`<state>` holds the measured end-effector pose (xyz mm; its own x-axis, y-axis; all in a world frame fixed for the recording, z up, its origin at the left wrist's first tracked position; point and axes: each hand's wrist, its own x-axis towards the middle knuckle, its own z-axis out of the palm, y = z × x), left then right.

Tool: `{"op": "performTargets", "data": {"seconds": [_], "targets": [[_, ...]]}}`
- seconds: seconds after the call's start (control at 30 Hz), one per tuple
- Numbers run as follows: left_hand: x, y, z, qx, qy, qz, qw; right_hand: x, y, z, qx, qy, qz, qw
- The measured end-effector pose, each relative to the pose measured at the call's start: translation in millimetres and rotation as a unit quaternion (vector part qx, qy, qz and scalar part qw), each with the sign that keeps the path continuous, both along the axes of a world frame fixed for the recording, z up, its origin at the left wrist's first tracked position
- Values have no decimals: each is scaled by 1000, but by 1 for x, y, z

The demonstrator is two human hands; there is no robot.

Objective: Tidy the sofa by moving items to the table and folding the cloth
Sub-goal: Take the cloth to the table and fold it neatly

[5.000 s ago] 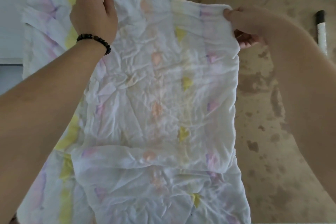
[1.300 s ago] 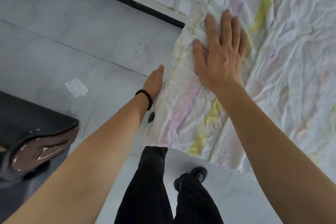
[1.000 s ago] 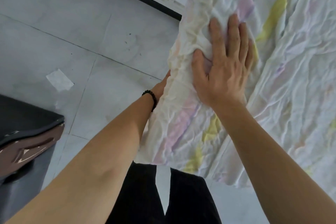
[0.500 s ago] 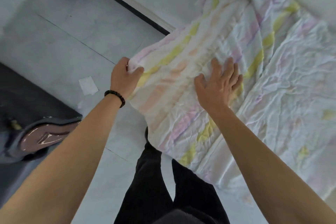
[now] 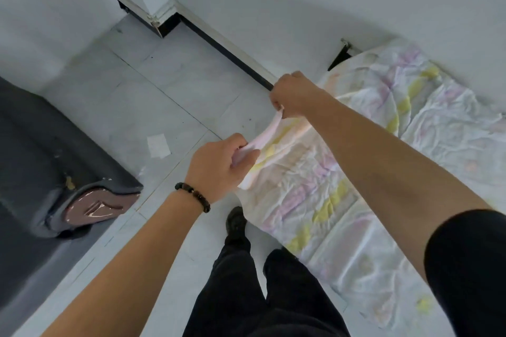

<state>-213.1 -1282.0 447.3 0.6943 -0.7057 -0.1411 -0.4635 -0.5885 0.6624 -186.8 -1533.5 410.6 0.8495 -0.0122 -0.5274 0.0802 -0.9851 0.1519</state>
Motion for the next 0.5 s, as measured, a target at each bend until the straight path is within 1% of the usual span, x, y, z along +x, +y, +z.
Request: {"op": "performTargets", "data": {"seconds": [0.07,0.13,0.2,0.23,0.3,0.33,0.4,0.47,0.5], "targets": [[-2,3,-2,20,18,19,999,-12,-9,10,0,-22,-4,1000],[-2,3,-4,69,5,14,997,-28,-21,20,3,-41,-27,999],[-3,1,-5,121,-24,2,992,-45,-31,29,-16,-30,-34,999],[-3,0,-4,136,-33,3,990,-53,-35,35,-39,-13,-16,999],[-7,-6,-1,144,-29,13,989,-68,-40,47,-79,12,3,997],[-11,-9,2,140,-21,13,990,-76,-43,53,-87,15,-8,996],[-20,-17,10,130,-6,1,991,-91,-49,67,-67,-7,-72,995],[-31,-25,21,125,14,-15,992,-108,-57,81,-23,-49,-143,988],[-38,-29,28,126,18,-22,992,-116,-62,88,-10,-68,-162,984]]}}
